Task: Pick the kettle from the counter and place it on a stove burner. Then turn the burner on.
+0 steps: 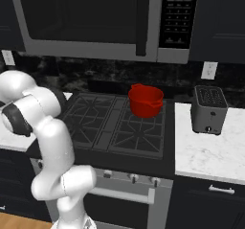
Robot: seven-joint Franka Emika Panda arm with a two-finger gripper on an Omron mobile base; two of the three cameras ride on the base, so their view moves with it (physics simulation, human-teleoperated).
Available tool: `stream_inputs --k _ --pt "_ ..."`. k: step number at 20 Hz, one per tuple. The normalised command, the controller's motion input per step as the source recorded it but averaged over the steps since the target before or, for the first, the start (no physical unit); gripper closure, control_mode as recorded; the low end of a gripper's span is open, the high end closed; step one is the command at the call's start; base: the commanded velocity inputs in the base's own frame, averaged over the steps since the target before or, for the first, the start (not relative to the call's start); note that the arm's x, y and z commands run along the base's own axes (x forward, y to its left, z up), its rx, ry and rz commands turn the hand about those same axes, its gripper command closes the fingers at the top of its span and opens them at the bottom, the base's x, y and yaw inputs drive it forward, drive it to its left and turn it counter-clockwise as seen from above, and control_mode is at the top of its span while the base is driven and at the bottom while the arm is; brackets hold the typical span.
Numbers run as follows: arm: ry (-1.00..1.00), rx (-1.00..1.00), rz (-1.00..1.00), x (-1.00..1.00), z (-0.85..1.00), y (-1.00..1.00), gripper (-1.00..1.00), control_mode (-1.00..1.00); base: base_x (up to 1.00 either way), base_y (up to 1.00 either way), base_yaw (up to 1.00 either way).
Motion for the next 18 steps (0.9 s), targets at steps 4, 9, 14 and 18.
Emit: stream_inputs --k 4,9,14,18 --pt "-0.12 0.04 -0.24 0.00 0.07 -1.00 1.00 -1.00 0.00 0.00 0.00" --pt "-0.02 0.08 -0.29 0.13 0.08 -1.00 1.00 -1.00 0.00 0.00 0.00" --pt "0.00 0.05 -0.25 0.27 0.00 -1.00 1.00 -1.00 0.00 0.00 0.00" --pt "0.00 0.03 -0.20 0.34 0.00 -1.00 1.00 -1.00 0.00 0.00 0.00"
